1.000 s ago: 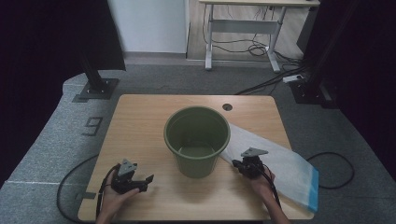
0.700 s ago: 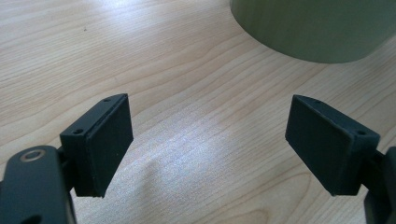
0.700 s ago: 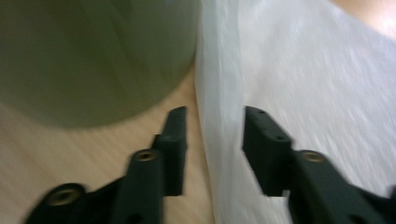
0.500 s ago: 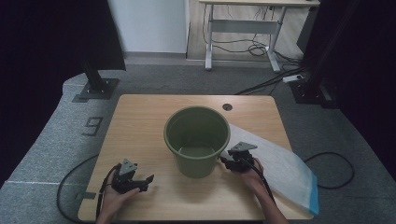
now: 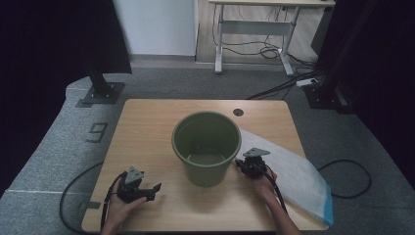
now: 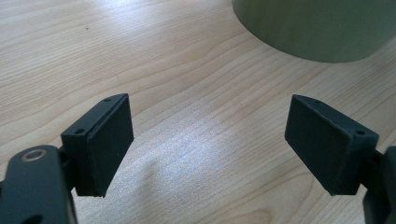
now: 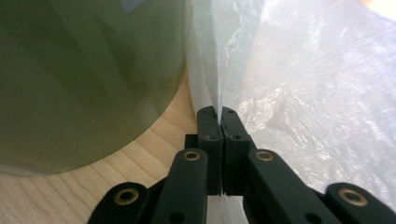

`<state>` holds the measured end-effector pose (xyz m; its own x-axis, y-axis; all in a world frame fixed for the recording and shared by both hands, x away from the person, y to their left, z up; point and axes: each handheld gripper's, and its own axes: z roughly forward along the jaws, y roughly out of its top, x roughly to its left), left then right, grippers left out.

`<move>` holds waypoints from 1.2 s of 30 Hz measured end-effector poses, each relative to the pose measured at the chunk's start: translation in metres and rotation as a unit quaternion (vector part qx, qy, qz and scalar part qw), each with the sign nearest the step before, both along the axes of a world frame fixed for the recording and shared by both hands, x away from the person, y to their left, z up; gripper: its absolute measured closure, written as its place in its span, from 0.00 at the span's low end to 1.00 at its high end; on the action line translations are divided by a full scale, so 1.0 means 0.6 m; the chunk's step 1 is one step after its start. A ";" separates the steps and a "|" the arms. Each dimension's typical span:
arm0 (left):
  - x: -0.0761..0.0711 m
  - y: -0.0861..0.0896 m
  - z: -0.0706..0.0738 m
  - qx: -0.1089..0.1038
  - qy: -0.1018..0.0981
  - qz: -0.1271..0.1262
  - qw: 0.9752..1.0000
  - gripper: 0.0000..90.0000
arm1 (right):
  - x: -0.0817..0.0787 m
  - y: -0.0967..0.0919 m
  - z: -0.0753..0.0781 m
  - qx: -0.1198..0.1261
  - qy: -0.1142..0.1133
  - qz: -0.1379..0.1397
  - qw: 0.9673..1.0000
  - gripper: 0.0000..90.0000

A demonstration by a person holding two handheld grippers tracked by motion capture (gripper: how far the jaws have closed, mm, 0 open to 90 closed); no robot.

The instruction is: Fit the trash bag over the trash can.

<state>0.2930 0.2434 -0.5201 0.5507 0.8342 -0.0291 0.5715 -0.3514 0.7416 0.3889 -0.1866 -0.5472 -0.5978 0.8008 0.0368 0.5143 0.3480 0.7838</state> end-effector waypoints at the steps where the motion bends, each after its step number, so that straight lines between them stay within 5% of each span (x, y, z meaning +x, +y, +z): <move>1: 0.000 0.000 0.000 0.000 0.000 0.000 1.000 0.17 | -0.002 -0.005 0.007 0.007 -0.009 -0.005 1.000 0.99; 11: -0.003 0.003 0.007 -0.016 -0.005 -0.001 1.000 0.17 | -0.022 -0.044 0.054 0.064 -0.062 -0.041 0.995 0.99; 17: -0.004 -0.004 0.011 -0.005 -0.009 -0.003 1.000 0.17 | -0.033 -0.072 0.090 0.100 -0.094 -0.067 0.988 0.99; 25: -0.004 -0.007 0.007 0.004 -0.006 -0.002 1.000 0.17 | -0.059 -0.105 0.151 0.150 -0.150 -0.087 0.973 0.99; 29: -0.004 -0.003 0.006 0.001 -0.005 0.002 1.000 0.17 | -0.063 -0.117 0.159 0.172 -0.155 -0.091 0.969 0.99; 36: -0.002 -0.002 0.003 0.003 -0.001 0.002 1.000 0.17 | -0.075 -0.118 0.178 0.162 -0.191 -0.096 0.963 0.99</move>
